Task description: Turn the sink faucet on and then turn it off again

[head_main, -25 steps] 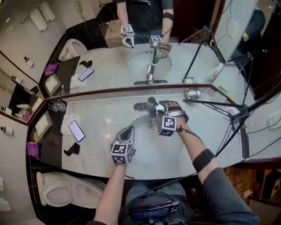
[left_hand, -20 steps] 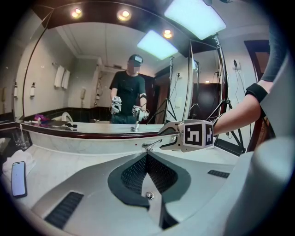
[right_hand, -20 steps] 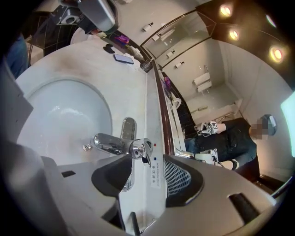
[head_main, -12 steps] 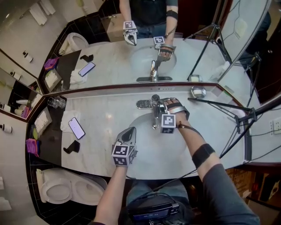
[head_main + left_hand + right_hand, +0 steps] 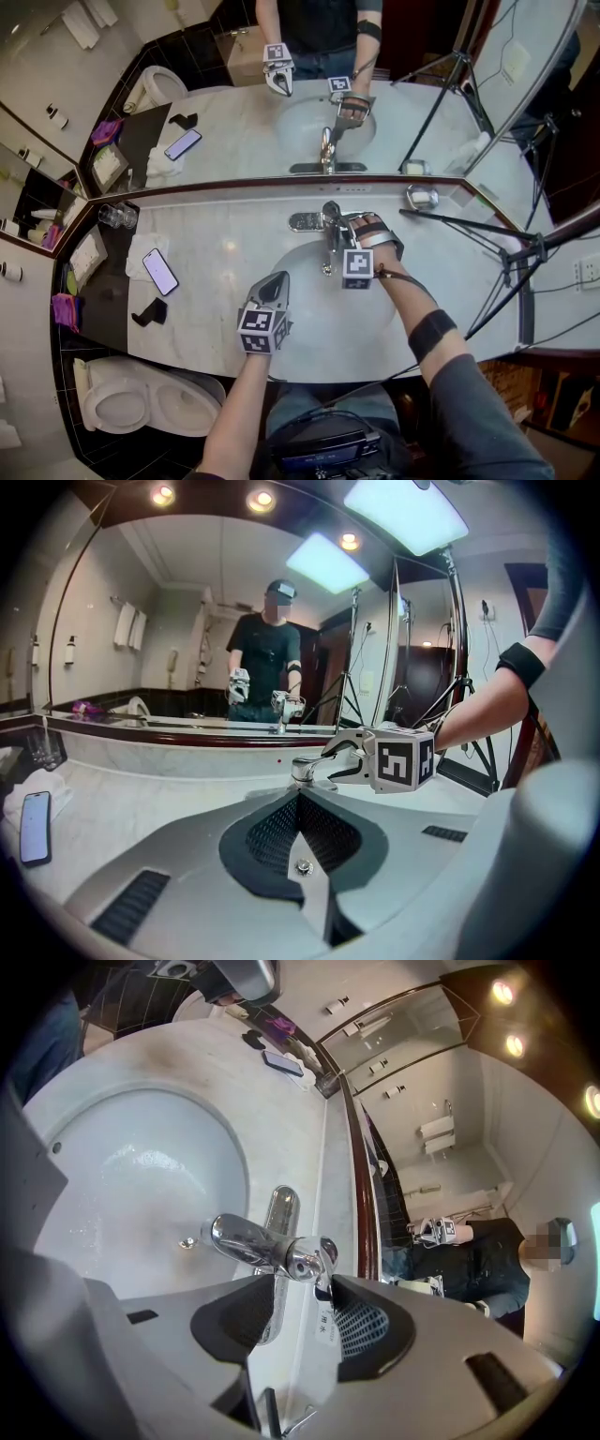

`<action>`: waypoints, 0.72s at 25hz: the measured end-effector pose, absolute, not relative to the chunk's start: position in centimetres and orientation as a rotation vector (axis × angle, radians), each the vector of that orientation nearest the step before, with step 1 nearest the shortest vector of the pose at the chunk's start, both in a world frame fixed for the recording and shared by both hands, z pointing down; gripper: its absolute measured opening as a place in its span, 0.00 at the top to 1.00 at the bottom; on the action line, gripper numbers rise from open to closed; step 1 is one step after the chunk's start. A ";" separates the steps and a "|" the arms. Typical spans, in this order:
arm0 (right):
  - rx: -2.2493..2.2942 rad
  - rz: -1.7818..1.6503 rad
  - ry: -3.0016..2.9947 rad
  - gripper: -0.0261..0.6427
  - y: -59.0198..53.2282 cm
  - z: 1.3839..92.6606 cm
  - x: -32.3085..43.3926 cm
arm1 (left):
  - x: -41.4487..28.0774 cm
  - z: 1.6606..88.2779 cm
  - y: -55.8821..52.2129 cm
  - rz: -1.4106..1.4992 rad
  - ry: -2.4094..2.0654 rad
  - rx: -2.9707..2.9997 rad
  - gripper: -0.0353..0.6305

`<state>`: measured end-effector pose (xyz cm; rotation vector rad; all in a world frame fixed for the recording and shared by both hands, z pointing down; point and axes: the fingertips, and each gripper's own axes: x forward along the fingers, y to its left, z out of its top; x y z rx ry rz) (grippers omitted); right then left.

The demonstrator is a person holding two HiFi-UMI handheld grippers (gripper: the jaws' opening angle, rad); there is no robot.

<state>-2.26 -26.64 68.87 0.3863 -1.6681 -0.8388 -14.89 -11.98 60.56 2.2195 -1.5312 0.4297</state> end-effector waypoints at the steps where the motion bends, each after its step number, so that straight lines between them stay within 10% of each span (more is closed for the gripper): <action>1: 0.396 -0.832 -1.671 0.67 -26.5 69.0 -2.2 | -14.9 60.6 -12.0 0.429 -1.532 2.219 0.95; 18: 0.392 -0.813 -1.647 0.67 -25.2 70.4 -1.3 | -15.3 60.5 -11.6 0.420 -1.550 2.205 0.95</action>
